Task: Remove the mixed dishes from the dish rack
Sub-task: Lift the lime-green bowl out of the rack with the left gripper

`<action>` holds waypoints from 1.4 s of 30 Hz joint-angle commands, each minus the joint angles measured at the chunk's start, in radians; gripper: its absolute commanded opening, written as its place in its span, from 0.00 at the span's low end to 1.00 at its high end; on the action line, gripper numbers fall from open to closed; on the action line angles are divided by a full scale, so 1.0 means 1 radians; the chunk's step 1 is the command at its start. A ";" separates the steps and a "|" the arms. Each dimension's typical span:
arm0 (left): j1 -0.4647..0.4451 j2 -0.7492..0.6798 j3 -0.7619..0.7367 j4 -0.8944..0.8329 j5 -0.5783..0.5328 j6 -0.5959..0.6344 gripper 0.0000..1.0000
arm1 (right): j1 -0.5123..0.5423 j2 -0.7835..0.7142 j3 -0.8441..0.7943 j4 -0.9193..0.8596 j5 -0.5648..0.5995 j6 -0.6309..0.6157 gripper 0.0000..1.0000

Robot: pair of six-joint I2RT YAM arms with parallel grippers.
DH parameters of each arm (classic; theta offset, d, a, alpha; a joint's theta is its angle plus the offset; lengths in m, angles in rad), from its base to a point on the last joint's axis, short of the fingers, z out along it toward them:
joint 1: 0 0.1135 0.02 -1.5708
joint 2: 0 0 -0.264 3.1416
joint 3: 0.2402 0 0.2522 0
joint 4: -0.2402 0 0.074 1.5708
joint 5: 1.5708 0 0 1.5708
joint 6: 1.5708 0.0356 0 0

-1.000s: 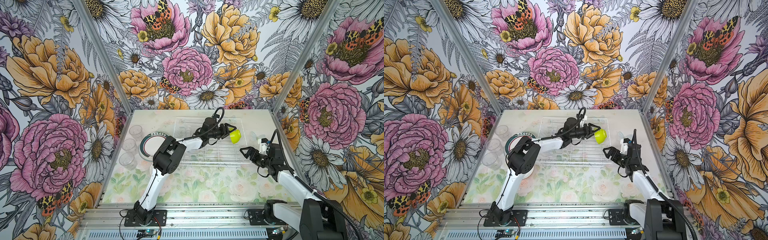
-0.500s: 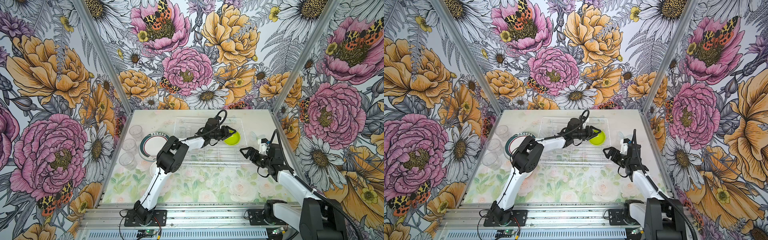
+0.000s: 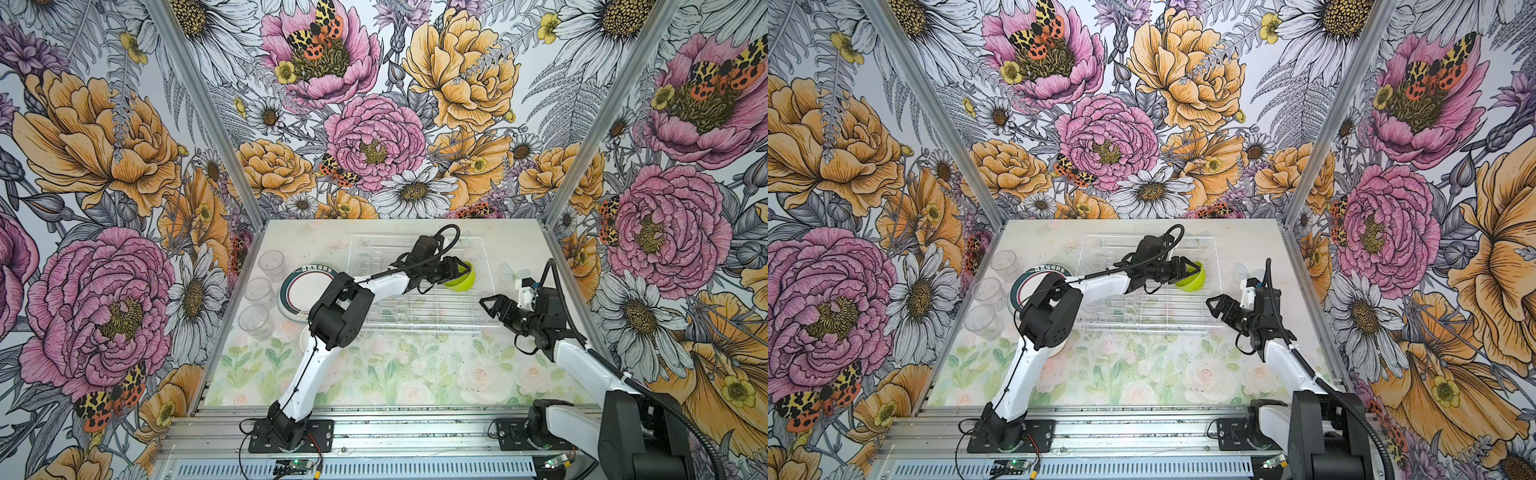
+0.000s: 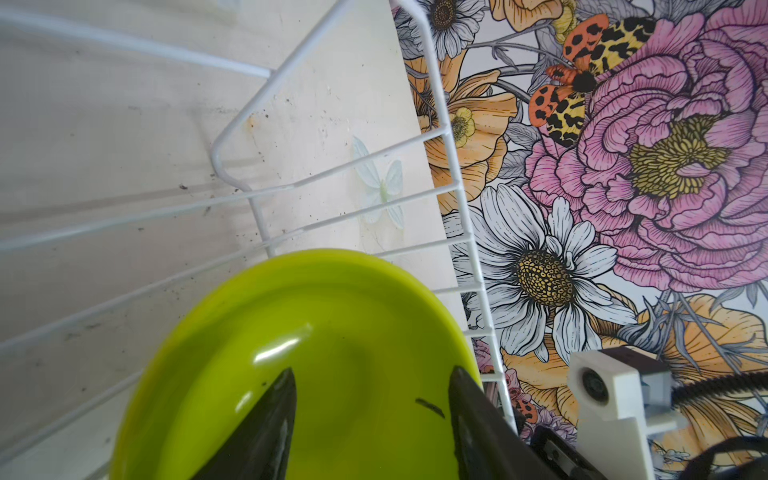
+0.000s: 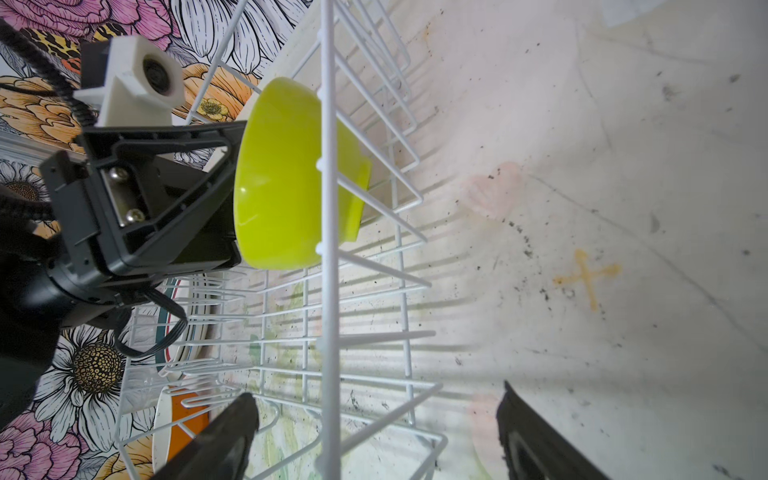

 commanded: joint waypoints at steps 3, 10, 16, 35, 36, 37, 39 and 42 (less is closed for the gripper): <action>-0.012 -0.098 0.070 -0.158 -0.088 0.142 0.61 | -0.005 0.003 0.023 0.014 0.017 -0.019 0.91; -0.016 -0.074 0.166 -0.392 -0.222 0.261 0.65 | -0.005 0.007 0.021 0.014 0.013 -0.021 0.91; -0.005 -0.016 0.213 -0.456 -0.204 0.263 0.65 | -0.005 0.016 0.025 0.014 0.011 -0.021 0.91; -0.030 0.067 0.266 -0.546 -0.254 0.315 0.44 | -0.007 0.039 0.033 0.014 0.018 -0.015 0.91; -0.032 0.079 0.281 -0.557 -0.251 0.314 0.41 | -0.006 0.038 0.032 0.014 0.017 -0.014 0.91; -0.034 0.088 0.292 -0.563 -0.250 0.313 0.40 | -0.007 0.038 0.031 0.014 0.018 -0.015 0.91; -0.039 0.101 0.310 -0.569 -0.254 0.312 0.36 | -0.006 0.039 0.030 0.014 0.020 -0.015 0.91; -0.049 0.109 0.330 -0.582 -0.276 0.317 0.30 | -0.006 0.040 0.030 0.014 0.021 -0.015 0.91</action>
